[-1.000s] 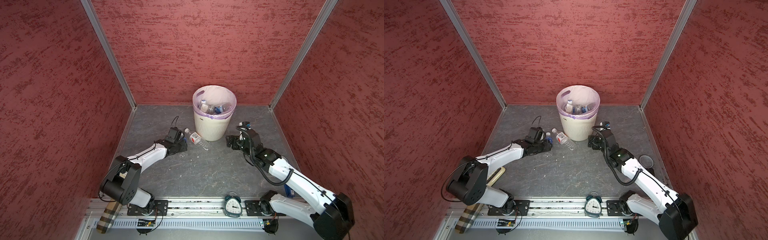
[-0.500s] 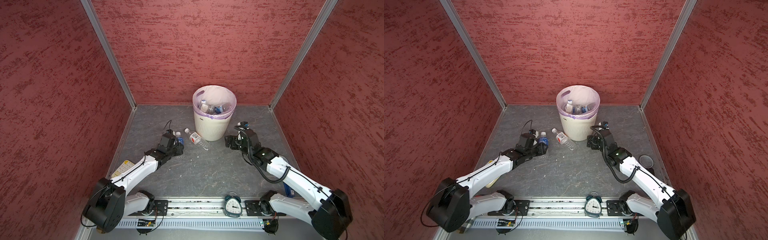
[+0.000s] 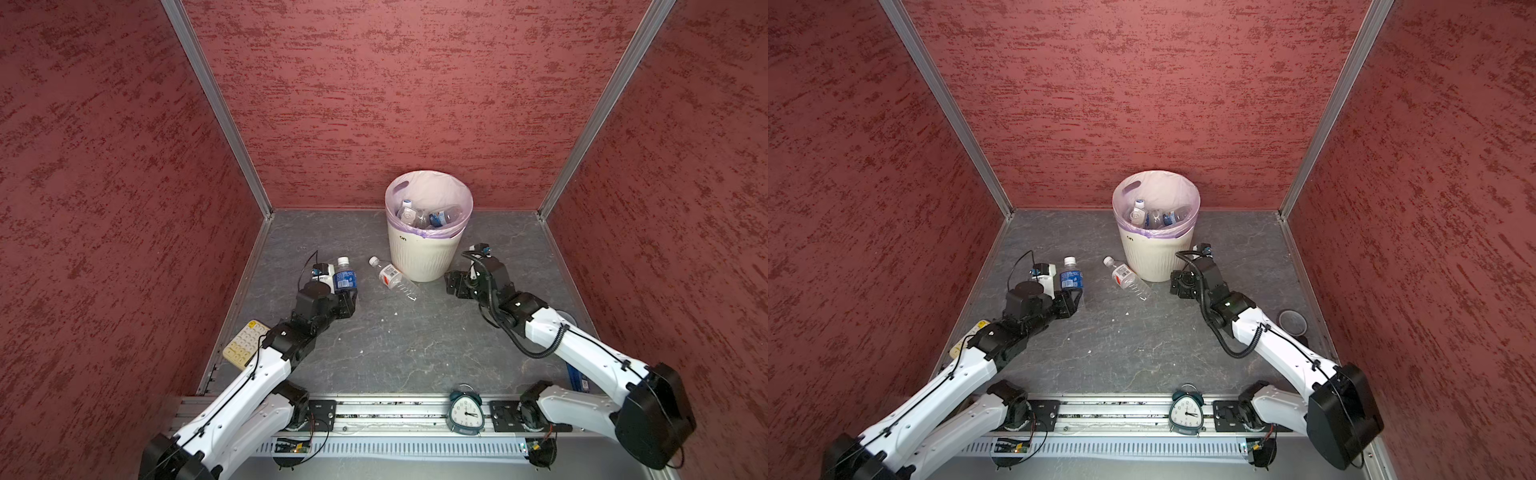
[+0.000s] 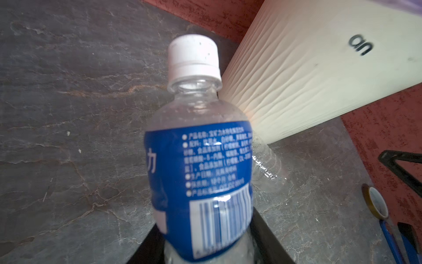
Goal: Throw the plastic bottles in the bin
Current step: 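Close the left gripper on the blue-label bottle and lift it, then carry the blue-label bottle over the bin and open the left gripper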
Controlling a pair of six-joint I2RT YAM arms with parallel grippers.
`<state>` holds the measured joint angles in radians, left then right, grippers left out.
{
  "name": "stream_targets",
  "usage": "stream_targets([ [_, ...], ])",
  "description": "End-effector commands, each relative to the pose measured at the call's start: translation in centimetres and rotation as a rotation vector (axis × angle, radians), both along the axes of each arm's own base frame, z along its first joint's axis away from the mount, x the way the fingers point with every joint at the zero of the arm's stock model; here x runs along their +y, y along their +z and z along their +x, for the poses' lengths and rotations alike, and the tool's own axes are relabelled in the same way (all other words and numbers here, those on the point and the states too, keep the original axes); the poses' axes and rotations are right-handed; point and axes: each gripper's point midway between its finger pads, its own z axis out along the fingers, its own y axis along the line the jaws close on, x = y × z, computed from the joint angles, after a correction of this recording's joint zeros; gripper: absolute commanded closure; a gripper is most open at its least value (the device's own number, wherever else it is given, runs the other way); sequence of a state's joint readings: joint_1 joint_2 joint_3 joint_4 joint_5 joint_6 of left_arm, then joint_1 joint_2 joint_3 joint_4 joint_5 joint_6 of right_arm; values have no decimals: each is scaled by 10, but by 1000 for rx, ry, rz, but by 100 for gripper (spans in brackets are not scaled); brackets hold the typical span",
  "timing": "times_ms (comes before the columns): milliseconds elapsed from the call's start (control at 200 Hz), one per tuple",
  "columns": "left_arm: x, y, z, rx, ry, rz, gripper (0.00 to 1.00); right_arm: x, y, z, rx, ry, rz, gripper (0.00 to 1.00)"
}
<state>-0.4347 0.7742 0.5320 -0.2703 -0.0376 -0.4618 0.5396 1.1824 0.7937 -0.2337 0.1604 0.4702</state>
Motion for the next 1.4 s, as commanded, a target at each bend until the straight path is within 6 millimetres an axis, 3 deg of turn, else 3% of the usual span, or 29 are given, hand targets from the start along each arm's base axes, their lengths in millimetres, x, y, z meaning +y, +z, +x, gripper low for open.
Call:
stream_targets([
  [0, 10, 9, -6, -28, 25, 13, 53, 3, 14, 6, -44, -15, 49, 8],
  [165, 14, 31, -16, -82, 26, -23, 50, 0, 13, 5, -45, -22, 45, 8],
  [476, 2, 91, -20, -196, -47, -79, 50, -1, 7, 2, -29, -28, 40, 8],
  [701, -17, 141, -9, -275, -111, -99, 50, -4, 8, 0, -40, -32, 45, 8],
  [817, -34, 166, 6, -318, -154, -97, 50, -6, 10, -4, -50, -32, 55, 8],
  [1027, -82, 218, 56, -386, -220, -109, 50, -9, 12, -14, -57, -30, 83, 8],
  [1117, -109, 240, 89, -409, -259, -120, 50, -10, 12, -18, -56, -31, 97, 8],
  [1222, -145, 255, 142, -415, -305, -143, 50, -10, 13, -19, -56, -33, 112, 8],
  [1278, -159, 255, 169, -389, -322, -143, 41, -10, 14, -20, -55, -35, 116, 8],
  [1358, -171, 247, 203, -339, -318, -124, 8, -11, 19, -21, -60, -37, 119, 8],
  [1393, -172, 243, 213, -317, -311, -115, 1, -12, 20, -22, -64, -40, 120, 8],
])
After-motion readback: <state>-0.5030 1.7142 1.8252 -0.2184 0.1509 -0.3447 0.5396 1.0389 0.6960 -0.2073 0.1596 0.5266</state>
